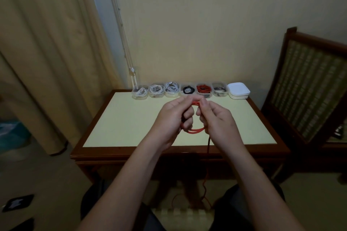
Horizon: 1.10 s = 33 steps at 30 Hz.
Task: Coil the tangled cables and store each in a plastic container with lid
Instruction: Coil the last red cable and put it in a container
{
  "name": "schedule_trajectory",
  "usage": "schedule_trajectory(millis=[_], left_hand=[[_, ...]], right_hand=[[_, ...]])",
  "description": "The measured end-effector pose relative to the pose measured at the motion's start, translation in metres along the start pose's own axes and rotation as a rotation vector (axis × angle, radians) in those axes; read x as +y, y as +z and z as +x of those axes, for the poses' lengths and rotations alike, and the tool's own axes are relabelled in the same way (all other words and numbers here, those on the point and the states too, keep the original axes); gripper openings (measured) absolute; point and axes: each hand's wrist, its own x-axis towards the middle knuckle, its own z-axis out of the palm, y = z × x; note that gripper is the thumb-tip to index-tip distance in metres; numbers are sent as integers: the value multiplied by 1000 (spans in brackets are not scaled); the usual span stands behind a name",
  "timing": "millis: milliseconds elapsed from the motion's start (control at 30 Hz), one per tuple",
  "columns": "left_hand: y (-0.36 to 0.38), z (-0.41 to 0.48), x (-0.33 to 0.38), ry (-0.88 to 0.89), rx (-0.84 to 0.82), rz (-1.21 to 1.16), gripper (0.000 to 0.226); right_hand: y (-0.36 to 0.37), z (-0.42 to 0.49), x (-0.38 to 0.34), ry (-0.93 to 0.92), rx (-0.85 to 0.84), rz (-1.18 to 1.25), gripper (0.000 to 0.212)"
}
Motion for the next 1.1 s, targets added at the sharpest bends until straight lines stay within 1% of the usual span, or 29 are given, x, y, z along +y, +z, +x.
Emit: schedule_trajectory(millis=[100,233,300,400,500,600,700,800,867,900,1000,1067,1100], left_hand=[[1,-2,3,-54,-32,15,29],[1,-3,3,-75,-34,12,29],[0,-3,3,-75,-17,-96,26],[-13,1,10,-96,72,-345,24],[-35,6,24,-73,157,-557,18],[-59,5,36,-34,208,-734,27],[-76,4,44,11,257,-825,30],[-83,4,47,40,320,-855,31],[-82,6,45,73,387,-776,31],[-80,7,43,105,432,-683,30],[-66,10,33,250,539,-248,26],[-53,9,25,313,519,47,25],[-48,8,20,324,485,158,25]], right_hand=[[-1,1,4,-50,16,-104,45],[-5,5,6,-54,-69,-121,45],[-6,7,7,-35,-82,-72,43],[-13,9,11,17,-50,25,37],[-28,7,22,42,-14,11,22],[-42,2,40,79,47,-23,14],[-47,-3,53,99,76,-59,12],[-50,-5,60,77,105,-135,6],[-50,-5,63,43,102,-244,7],[-49,-5,65,11,89,-314,10],[-42,-3,62,-112,10,-516,11],[-37,-1,57,-191,-37,-583,13],[-34,0,54,-220,-53,-589,15]])
